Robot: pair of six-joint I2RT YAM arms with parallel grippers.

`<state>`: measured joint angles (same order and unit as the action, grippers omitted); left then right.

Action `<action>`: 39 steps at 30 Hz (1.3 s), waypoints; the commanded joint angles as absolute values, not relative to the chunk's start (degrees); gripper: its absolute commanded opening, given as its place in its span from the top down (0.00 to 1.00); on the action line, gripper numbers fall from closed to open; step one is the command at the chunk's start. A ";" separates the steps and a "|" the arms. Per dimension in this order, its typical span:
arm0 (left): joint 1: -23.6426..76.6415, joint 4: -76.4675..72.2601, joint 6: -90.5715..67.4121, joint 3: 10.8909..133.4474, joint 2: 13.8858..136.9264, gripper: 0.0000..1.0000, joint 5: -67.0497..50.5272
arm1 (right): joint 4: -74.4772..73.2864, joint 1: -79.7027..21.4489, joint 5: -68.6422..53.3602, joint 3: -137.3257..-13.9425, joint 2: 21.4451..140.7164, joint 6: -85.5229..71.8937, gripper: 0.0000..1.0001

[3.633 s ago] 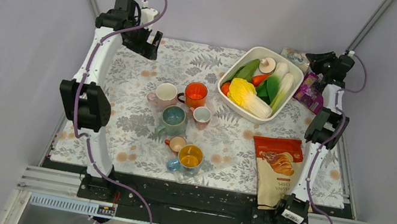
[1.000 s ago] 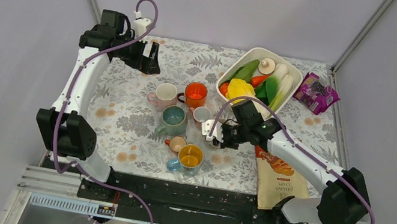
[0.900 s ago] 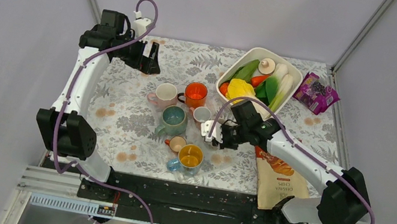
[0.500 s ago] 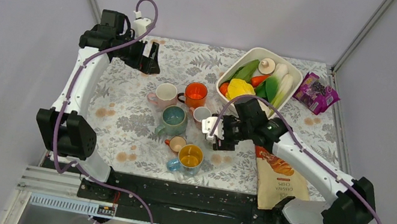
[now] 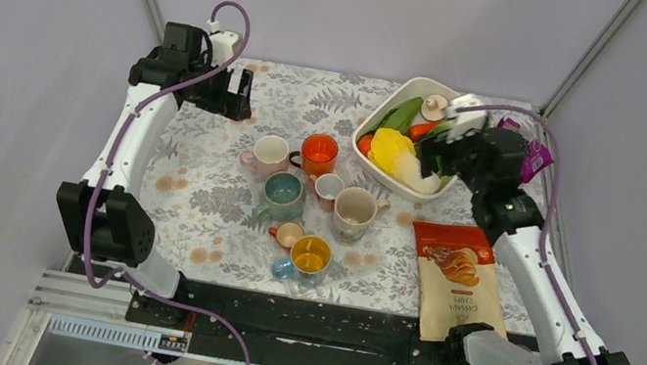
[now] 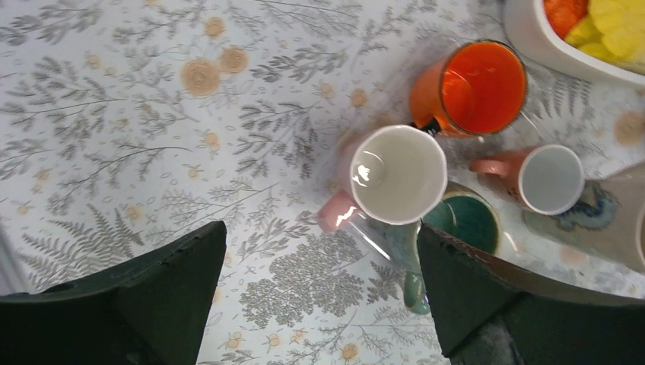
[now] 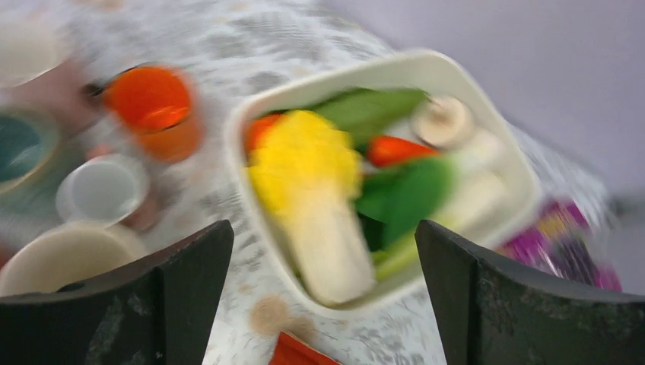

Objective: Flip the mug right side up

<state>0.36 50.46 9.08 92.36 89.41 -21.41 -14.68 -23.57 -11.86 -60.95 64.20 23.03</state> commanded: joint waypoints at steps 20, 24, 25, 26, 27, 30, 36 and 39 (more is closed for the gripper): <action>-12.44 17.28 -7.60 52.08 66.04 0.01 -10.10 | 15.87 3.69 21.86 -19.36 44.90 -8.47 0.01; -12.74 12.52 -11.00 45.96 65.17 0.01 -11.09 | 18.78 3.69 22.62 -15.60 42.76 -9.38 0.01; -12.82 12.95 -11.82 45.70 65.13 0.01 -10.57 | 18.77 3.69 23.15 -15.54 43.06 -9.57 0.01; -12.79 13.34 -13.29 45.18 65.25 0.01 -8.42 | 18.69 3.69 23.71 -15.62 43.59 -9.84 0.01; -12.83 13.50 -14.53 44.77 65.30 0.01 -5.64 | 18.52 3.69 24.67 -15.82 44.24 -10.02 0.00; -12.83 13.05 -12.18 43.41 65.37 0.01 0.45 | 18.51 3.69 24.75 -16.39 45.61 -9.72 0.01; -12.83 13.12 -11.96 42.69 65.17 0.01 8.52 | 19.33 3.69 23.91 -16.62 45.97 -9.16 0.01; -12.83 12.62 -11.38 41.84 64.78 0.01 7.05 | 19.01 3.69 24.33 -16.75 46.03 -9.31 0.00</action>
<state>-12.60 16.27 -11.22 42.76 66.46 4.25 15.73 4.01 22.46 -15.59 45.87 -8.86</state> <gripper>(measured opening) 0.988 0.993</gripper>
